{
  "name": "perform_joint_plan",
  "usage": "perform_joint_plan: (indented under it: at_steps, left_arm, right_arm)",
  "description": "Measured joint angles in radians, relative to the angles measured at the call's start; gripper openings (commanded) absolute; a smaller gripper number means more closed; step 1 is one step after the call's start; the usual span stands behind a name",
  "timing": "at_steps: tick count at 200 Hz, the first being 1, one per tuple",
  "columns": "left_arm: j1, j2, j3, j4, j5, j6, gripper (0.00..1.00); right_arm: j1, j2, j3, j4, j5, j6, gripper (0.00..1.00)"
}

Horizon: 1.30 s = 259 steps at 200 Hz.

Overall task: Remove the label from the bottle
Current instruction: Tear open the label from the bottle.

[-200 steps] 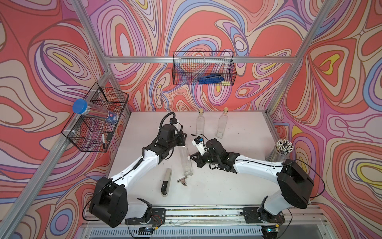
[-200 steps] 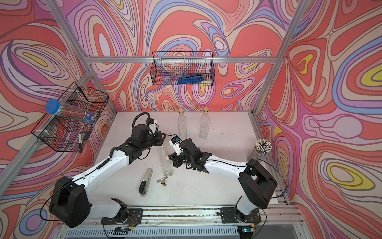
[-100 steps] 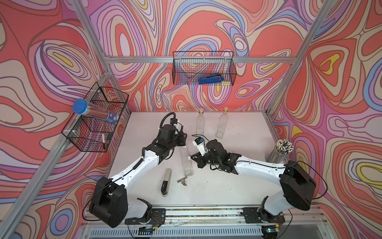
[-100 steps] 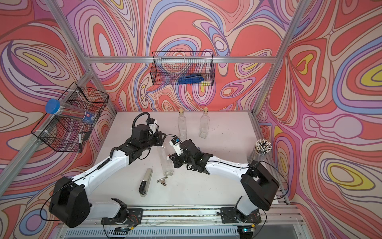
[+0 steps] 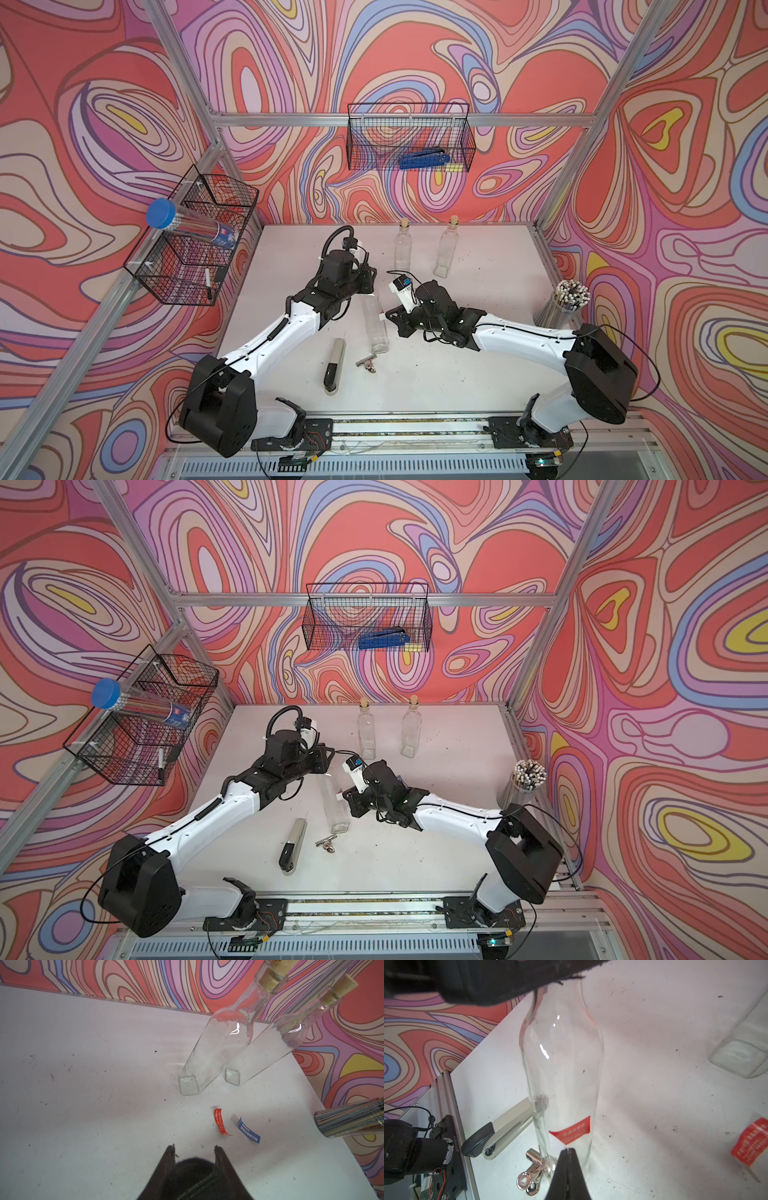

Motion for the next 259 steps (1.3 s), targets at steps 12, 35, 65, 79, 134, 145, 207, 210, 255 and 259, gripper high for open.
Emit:
perform_joint_plan:
  at_steps: [12,35,65,79,134,145,207,210,255,259]
  left_arm:
    - [0.0,0.0,0.0,0.0,0.0,0.0,0.0]
    - [-0.001,0.0,0.0,0.0,0.0,0.001,0.0]
    - [-0.001,0.0,0.0,0.0,0.0,0.001,0.0]
    - [-0.001,0.0,0.0,0.001,0.0,0.001,0.0]
    - [-0.001,0.0,0.0,0.001,0.0,0.002,0.0]
    - [-0.001,0.0,0.0,0.001,0.0,0.003,0.0]
    - [-0.006,0.0,-0.001,0.005,0.0,0.009,0.0]
    - [-0.006,0.0,-0.001,0.005,0.0,0.009,0.0]
    - [-0.006,0.0,-0.002,0.007,0.001,0.01,0.0]
    - [-0.006,0.0,-0.002,0.007,0.001,0.01,0.0]
  right_arm:
    - [0.0,-0.001,-0.003,0.0,0.003,0.0,0.0]
    - [0.0,-0.005,-0.005,0.0,0.011,0.0,0.0]
    - [0.0,-0.016,-0.012,-0.003,0.021,0.0,0.0]
    - [0.0,-0.016,-0.013,-0.003,0.025,0.0,0.0]
    - [0.0,-0.016,-0.018,-0.002,0.037,0.0,0.0]
    - [0.0,-0.017,-0.018,-0.002,0.037,0.0,0.0]
    - [0.0,-0.024,-0.024,-0.003,0.051,0.0,0.0]
    - [0.0,-0.025,-0.024,-0.004,0.052,-0.001,0.0]
    - [0.0,-0.027,-0.024,-0.007,0.064,-0.004,0.0]
    - [0.0,-0.027,-0.024,-0.008,0.065,-0.004,0.0]
